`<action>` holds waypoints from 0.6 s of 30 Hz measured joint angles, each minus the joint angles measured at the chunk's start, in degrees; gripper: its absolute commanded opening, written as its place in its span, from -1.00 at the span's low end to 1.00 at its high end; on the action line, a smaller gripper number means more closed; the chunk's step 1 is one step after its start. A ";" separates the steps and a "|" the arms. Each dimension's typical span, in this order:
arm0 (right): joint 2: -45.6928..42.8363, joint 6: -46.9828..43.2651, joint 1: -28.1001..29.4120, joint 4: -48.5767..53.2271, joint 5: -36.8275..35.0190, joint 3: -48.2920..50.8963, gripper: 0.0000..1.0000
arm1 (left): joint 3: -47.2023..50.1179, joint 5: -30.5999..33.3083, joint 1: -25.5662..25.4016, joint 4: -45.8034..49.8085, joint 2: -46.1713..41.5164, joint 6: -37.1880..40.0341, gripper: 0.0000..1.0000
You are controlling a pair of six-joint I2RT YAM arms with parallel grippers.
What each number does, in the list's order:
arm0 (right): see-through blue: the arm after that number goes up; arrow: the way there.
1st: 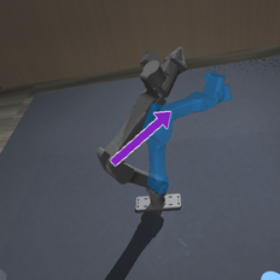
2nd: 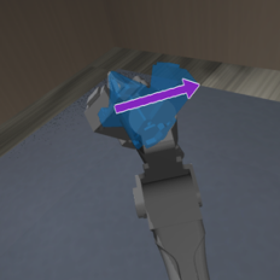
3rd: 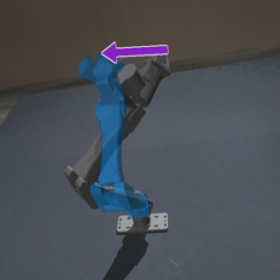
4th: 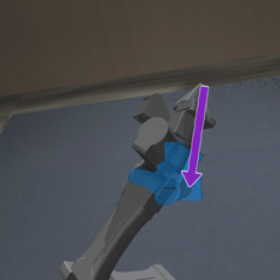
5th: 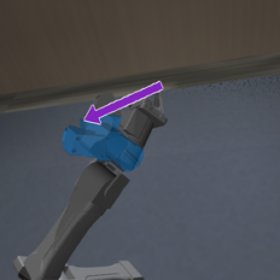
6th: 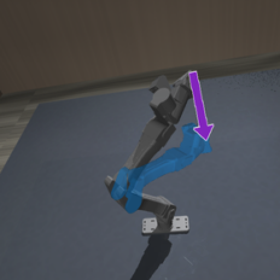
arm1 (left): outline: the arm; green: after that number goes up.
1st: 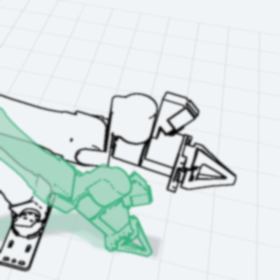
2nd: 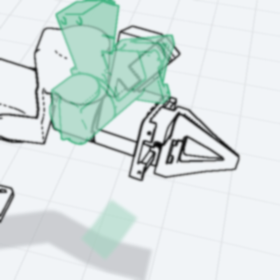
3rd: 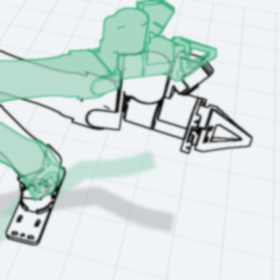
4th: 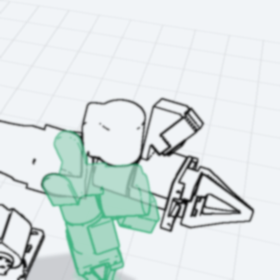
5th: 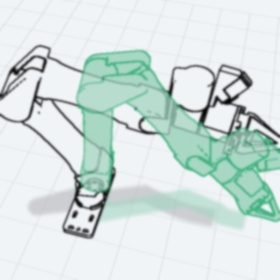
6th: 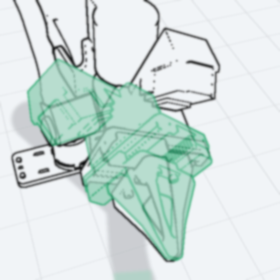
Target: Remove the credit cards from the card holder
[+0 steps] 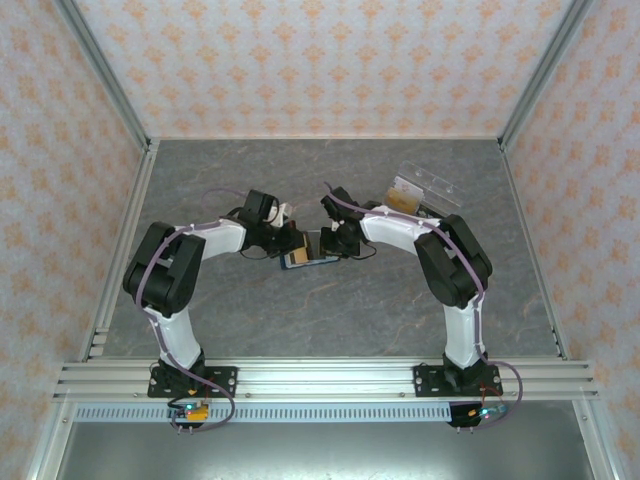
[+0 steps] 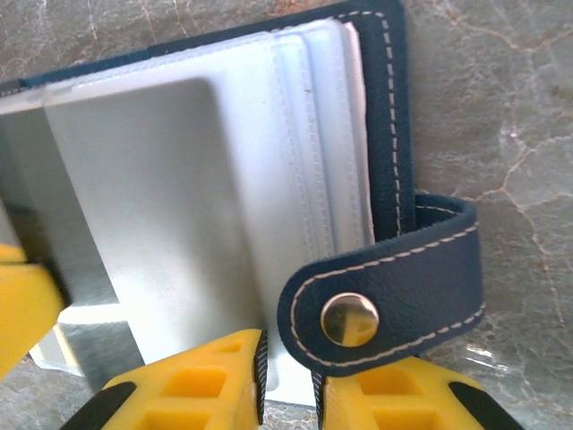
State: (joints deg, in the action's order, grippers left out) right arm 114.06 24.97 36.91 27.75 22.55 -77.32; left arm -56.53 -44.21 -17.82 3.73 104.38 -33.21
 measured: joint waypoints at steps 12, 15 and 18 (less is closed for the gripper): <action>-4.11 2.99 -2.69 -0.74 4.52 2.45 -0.20 | -0.66 2.99 1.77 9.35 -7.26 5.27 -1.00; -7.63 3.76 -3.65 -2.60 6.95 2.89 0.02 | -0.66 3.43 1.75 10.86 -10.54 5.38 -1.00; -10.88 4.02 -4.57 -6.10 10.34 3.26 0.17 | -0.66 3.63 1.75 11.13 -14.03 5.09 -1.00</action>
State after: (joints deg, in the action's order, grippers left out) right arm 103.18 28.99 32.34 21.65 32.88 -74.06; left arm -57.19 -40.58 -16.08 14.85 90.35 -28.12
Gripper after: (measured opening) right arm 0.552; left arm 0.047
